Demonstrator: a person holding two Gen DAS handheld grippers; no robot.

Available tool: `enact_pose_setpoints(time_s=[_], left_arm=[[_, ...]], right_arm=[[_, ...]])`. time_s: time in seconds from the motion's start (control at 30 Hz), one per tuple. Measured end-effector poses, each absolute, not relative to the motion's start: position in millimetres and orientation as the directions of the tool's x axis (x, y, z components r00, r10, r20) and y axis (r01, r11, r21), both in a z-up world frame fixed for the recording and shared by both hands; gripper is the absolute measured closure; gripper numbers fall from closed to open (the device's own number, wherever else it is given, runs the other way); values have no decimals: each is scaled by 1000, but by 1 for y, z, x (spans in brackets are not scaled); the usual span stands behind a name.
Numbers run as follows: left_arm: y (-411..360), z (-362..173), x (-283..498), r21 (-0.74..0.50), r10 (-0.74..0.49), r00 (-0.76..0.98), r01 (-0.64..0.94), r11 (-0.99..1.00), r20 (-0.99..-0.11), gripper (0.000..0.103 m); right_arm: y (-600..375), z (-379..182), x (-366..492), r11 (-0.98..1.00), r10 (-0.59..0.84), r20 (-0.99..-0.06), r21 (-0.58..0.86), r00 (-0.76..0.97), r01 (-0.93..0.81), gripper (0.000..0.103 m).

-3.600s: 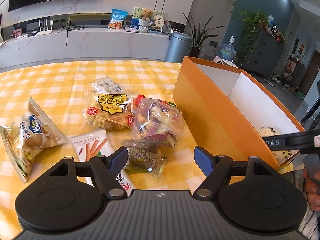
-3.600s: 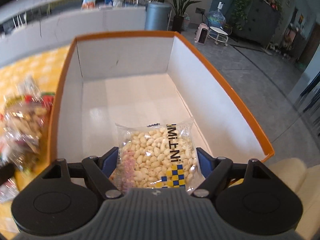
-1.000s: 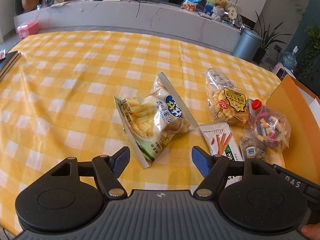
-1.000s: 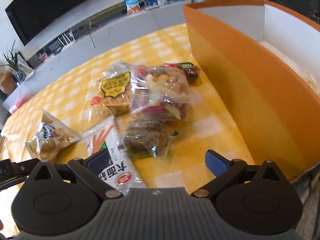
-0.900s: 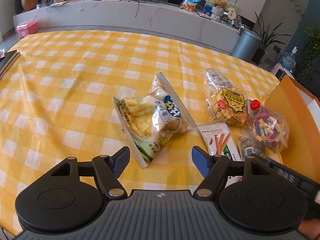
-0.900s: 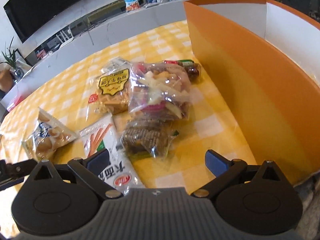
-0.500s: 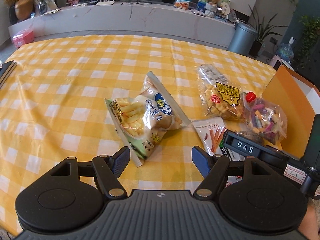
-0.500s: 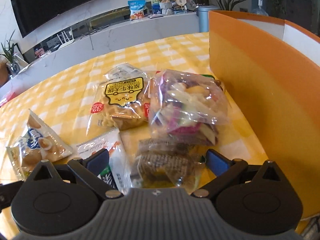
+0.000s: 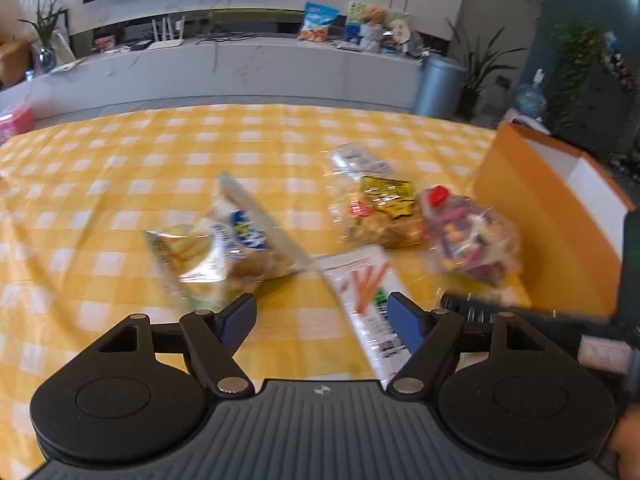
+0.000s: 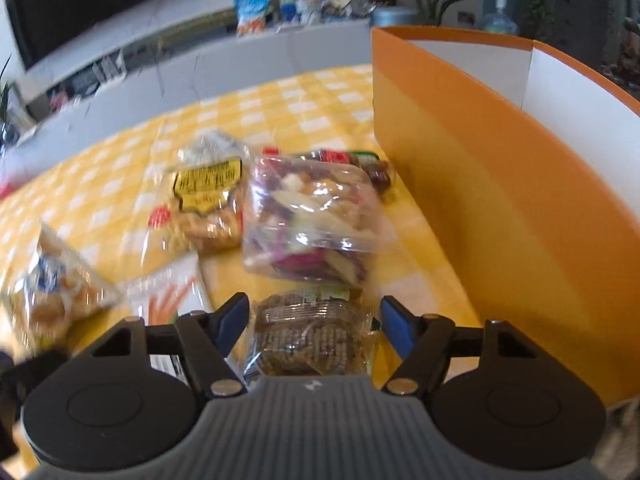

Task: Organize snacks
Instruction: 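Move the right gripper back to the table and close on the dark cookie bag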

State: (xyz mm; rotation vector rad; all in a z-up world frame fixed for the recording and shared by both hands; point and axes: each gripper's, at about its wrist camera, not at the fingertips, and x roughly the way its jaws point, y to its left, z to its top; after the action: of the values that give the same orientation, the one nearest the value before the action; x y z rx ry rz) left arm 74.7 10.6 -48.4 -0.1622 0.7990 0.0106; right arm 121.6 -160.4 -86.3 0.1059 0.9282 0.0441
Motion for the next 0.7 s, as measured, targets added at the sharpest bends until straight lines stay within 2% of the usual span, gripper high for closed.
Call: enact_pose_setpoints(time_s=[0.07,0.1,0.13,0.2,0.37,0.53,0.57,0.7], left_arm=[[4,-54,80,-164,-89,695,-42,986,-713,17],[2,-58,85,-164,-96,684,-35,986,-723,19],[0,-62,90,-150,-80,669,-49,987,-739,17],[-4,-69,99,-126,-48,648,-73,989,-760,17],[-17,-83,112,-124,-71,609,-45,991,-790,17],[-34,-92,125,-133,-105,580,-5,991,-808,16],[-38,-94,128,-124,-104,570,3,992,-815,10],[-61,-99,134,14,0,567,20,1000,-823,5]], right_arm=[[-166,-82,116,992,117,-814,127,569,-22,33],[-167,-81,111,992,120,-813,127,570,-28,39],[-167,-79,107,994,102,-812,106,575,-27,39],[-168,-77,100,997,78,-806,63,587,-47,39],[-171,-78,95,994,94,-806,47,585,-94,40],[-184,-82,100,977,211,-828,188,520,-96,40],[-185,-82,100,977,212,-828,193,519,-92,40],[-177,-81,96,979,205,-828,166,522,-122,41]])
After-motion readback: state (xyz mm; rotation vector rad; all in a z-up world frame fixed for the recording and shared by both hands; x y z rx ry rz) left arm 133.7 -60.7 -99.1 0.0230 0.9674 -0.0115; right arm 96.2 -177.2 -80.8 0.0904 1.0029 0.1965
